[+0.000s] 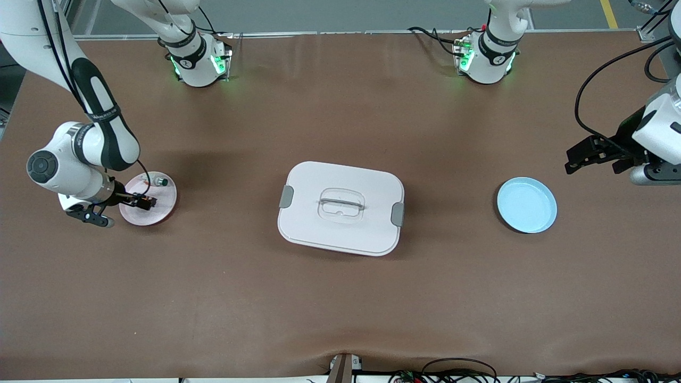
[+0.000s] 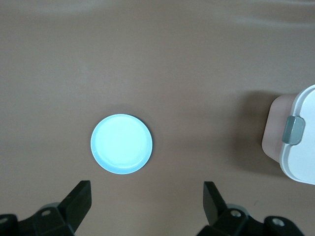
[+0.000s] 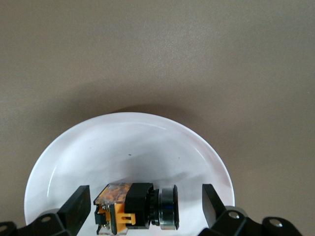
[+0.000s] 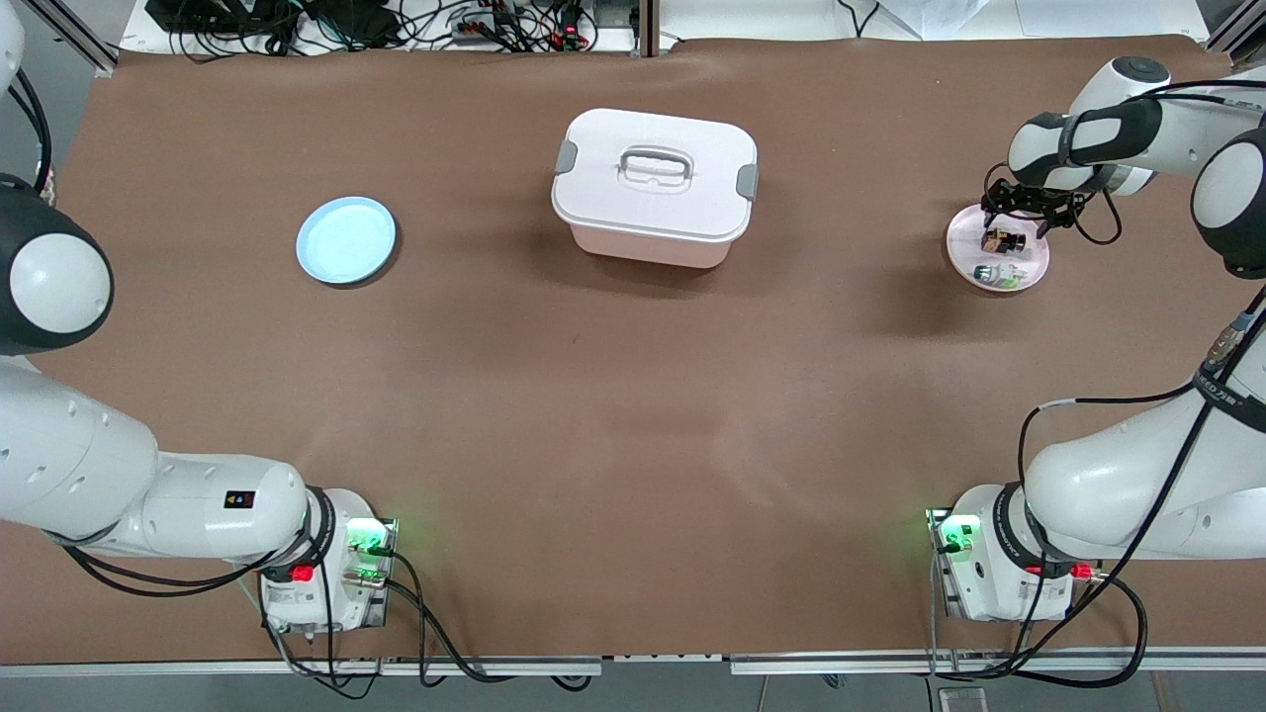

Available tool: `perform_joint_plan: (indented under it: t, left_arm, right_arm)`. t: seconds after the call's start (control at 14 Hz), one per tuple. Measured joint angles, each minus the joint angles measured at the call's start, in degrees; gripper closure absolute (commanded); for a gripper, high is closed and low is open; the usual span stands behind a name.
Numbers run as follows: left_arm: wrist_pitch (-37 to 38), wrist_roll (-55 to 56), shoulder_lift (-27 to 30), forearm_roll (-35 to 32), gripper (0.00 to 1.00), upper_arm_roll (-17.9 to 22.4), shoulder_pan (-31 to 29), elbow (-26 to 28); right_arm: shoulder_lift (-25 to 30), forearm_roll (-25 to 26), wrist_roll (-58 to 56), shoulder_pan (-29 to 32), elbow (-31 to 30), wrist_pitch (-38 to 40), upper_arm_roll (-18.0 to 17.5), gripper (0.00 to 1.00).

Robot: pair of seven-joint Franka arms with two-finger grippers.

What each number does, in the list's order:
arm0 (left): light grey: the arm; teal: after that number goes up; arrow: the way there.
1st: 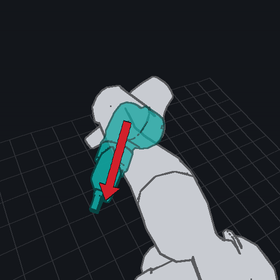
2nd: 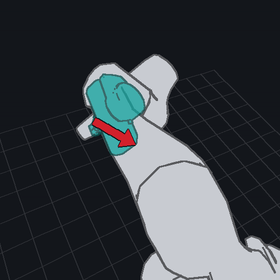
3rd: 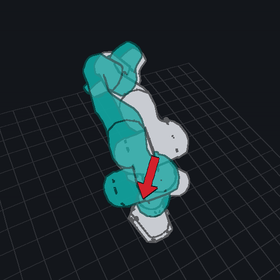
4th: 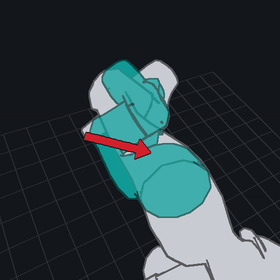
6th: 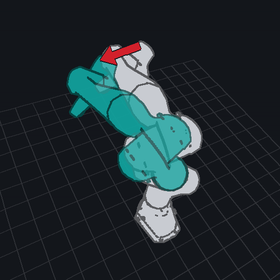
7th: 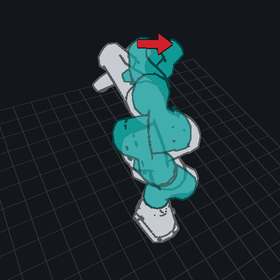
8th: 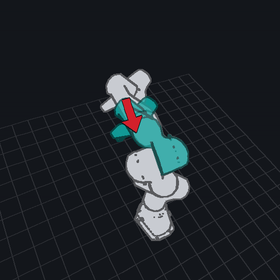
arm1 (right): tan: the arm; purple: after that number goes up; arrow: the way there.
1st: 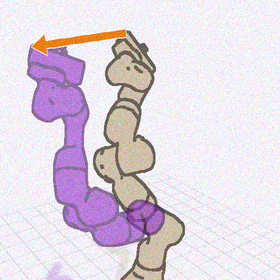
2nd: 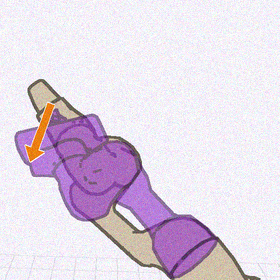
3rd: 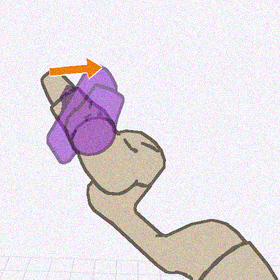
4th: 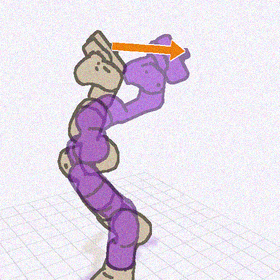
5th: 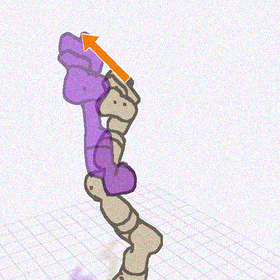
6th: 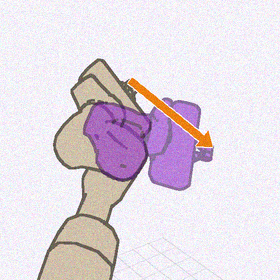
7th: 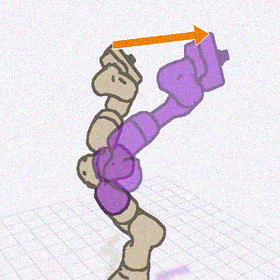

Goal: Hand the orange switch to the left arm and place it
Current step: 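Lower the right gripper and close it on the orange switch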

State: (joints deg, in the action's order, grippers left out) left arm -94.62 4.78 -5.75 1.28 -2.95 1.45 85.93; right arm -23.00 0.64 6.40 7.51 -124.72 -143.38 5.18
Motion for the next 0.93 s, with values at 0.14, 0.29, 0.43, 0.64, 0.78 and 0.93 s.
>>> perform_joint_plan:
  t: [0.14, 0.29, 0.43, 0.64, 0.78, 0.93]
  left_arm:
    - [0.0, 0.0, 0.0, 0.0, 0.00, 0.0, 0.0, 0.0]
    - [0.0, 0.0, 0.0, 0.0, 0.00, 0.0, 0.1, 0.0]
    - [0.0, 0.0, 0.0, 0.0, 0.00, 0.0, 0.1, 0.0]
    - [0.0, 0.0, 0.0, 0.0, 0.00, 0.0, 0.1, 0.0]
    - [0.0, 0.0, 0.0, 0.0, 0.00, 0.0, 0.2, 0.0]
    - [0.0, 0.0, 0.0, 0.0, 0.00, 0.0, 0.2, 0.0]
  right_arm:
    - [-0.1, 0.0, 0.0, -0.2, -0.3, 0.0, -0.1, 0.00]
    - [-0.5, 0.0, 0.0, -0.4, -0.6, 0.0, -0.1, 0.00]
    - [-0.9, 0.0, 0.0, -0.5, -0.7, 0.0, -0.1, 0.00]
    - [-1.3, 0.0, 0.0, -0.7, -0.7, -0.1, -0.1, 0.00]
    - [-1.3, 0.0, 0.0, -0.7, -0.8, -0.1, -0.1, 0.00]
    - [-1.3, 0.0, 0.0, -0.7, -0.8, -0.1, -0.1, 0.00]
